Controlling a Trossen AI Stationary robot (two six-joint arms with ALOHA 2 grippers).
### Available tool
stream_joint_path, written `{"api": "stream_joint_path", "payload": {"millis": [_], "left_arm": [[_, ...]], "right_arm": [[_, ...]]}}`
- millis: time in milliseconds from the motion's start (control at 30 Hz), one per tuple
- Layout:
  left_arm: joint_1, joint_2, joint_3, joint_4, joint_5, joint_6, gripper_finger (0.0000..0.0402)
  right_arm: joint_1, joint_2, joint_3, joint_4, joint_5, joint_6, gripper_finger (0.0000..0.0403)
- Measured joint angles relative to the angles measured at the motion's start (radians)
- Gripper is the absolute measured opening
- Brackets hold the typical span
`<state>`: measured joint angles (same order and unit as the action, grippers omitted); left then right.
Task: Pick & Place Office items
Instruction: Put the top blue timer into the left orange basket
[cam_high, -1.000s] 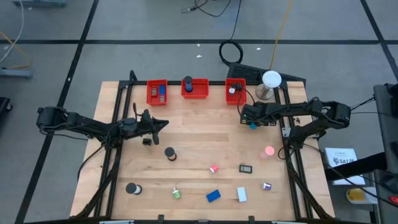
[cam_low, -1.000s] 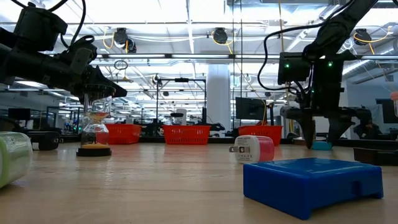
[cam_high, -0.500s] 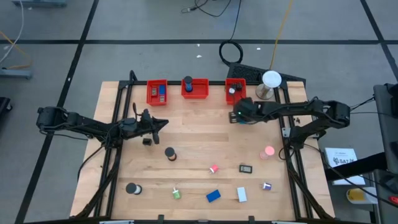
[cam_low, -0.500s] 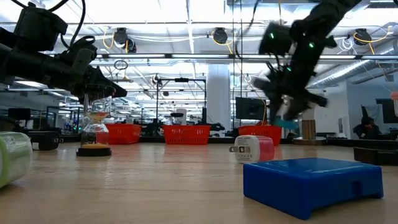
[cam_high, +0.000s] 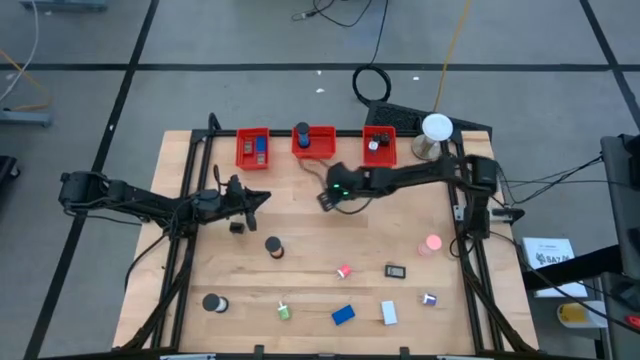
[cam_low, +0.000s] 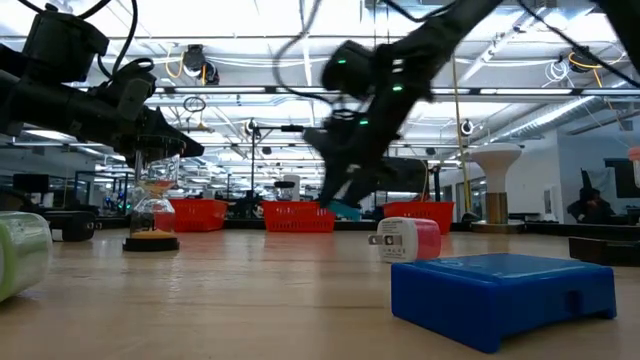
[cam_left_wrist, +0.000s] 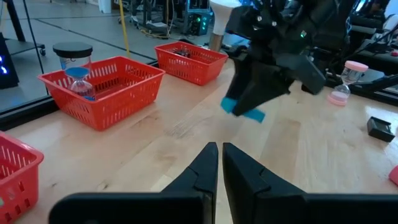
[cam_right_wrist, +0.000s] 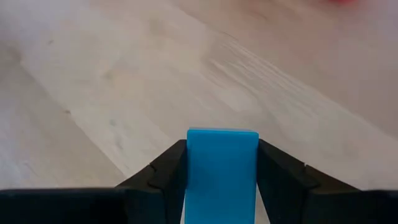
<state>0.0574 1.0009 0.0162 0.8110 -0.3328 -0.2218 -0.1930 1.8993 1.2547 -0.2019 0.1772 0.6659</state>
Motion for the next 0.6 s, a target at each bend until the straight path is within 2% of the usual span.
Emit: {"api": "stream_joint_path", "payload": {"millis": [133,267,467,600], "left_arm": [[0.000,0.000,0.000,-0.001,0.000,0.000,0.0024],[0.000,0.000,0.000,-0.006,0.000,0.001,0.0024],[0.000,0.000,0.000,-0.014,-0.004,0.002,0.0024],[0.000,0.000,0.000,-0.020,-0.009,0.008,0.0024]], "right_arm": [[0.017,0.121,0.133,0.000,-0.030,-0.189,0.0150],[0.036,0.184,0.192,0.027,-0.052,-0.340,0.0154],[0.051,0.209,0.194,0.083,-0.074,-0.420,0.0157],[0.053,0.210,0.193,0.099,-0.076,-0.451,0.0178]]}}
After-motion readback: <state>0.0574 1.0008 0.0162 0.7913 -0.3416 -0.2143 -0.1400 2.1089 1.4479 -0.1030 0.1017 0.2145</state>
